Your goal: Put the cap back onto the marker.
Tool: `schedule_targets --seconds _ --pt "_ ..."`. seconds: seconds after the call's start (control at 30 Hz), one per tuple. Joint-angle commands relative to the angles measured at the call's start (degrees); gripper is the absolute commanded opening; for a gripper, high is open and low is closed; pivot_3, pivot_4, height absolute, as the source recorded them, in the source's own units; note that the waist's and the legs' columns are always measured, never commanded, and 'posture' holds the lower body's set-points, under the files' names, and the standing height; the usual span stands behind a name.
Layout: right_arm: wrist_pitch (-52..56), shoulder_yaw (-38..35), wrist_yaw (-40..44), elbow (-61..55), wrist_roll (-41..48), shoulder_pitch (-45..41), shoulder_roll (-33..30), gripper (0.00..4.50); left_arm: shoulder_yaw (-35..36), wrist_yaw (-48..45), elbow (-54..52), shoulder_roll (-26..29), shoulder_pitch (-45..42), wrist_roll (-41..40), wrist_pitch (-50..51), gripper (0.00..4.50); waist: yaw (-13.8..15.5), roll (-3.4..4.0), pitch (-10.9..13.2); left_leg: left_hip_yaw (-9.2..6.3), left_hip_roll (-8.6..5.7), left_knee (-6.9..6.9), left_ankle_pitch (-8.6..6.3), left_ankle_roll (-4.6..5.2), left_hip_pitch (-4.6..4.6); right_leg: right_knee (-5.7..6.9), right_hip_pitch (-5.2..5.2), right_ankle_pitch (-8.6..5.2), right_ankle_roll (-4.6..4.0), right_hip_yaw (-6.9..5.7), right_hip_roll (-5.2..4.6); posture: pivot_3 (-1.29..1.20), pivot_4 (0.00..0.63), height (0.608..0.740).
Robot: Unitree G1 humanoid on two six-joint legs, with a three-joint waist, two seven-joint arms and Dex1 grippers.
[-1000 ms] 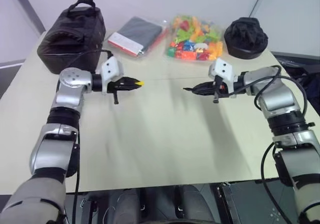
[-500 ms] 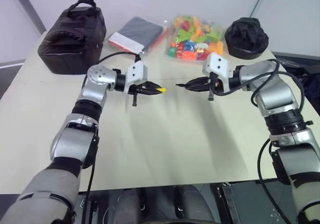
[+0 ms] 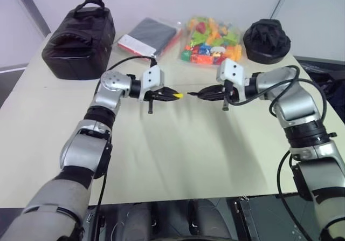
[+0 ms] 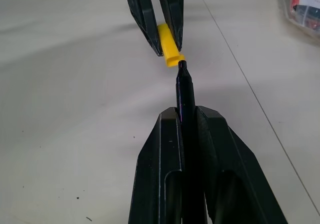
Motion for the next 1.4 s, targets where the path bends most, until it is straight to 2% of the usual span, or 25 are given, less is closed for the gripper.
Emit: schedule_targets --seconds 0.03,0.8,1.4 --pt "-0.2 -1.0 -0.2 -2.3 0.8 -0.1 0.3 0.00 1.0 0.4 -0.8 0.1 -1.9 -0.3 -0.8 0.06 0.0 0.00 0.0 0.00 0.00 0.00 0.00 0.00 0.00 0.00 0.00 0.00 0.00 0.00 0.00 0.00 0.150 0.740" --pt "-0.5 -0.9 -1.2 -1.1 0.6 0.2 1.7 0.00 1.5 1.1 -1.3 -1.0 -2.3 -0.6 -0.2 0.06 0.0 0.00 0.0 0.00 0.00 0.00 0.00 0.00 0.00 0.00 0.00 0.00 0.00 0.00 0.00 0.00 0.150 0.740" --pt "-1.5 -0.9 -1.4 0.6 0.3 -0.3 1.8 0.00 1.9 0.3 -2.4 0.5 -1.7 -1.2 0.5 0.06 0.0 0.00 0.0 0.01 0.00 0.00 0.00 0.00 0.00 0.00 0.00 0.00 0.00 0.00 0.01 0.00 0.150 0.740"
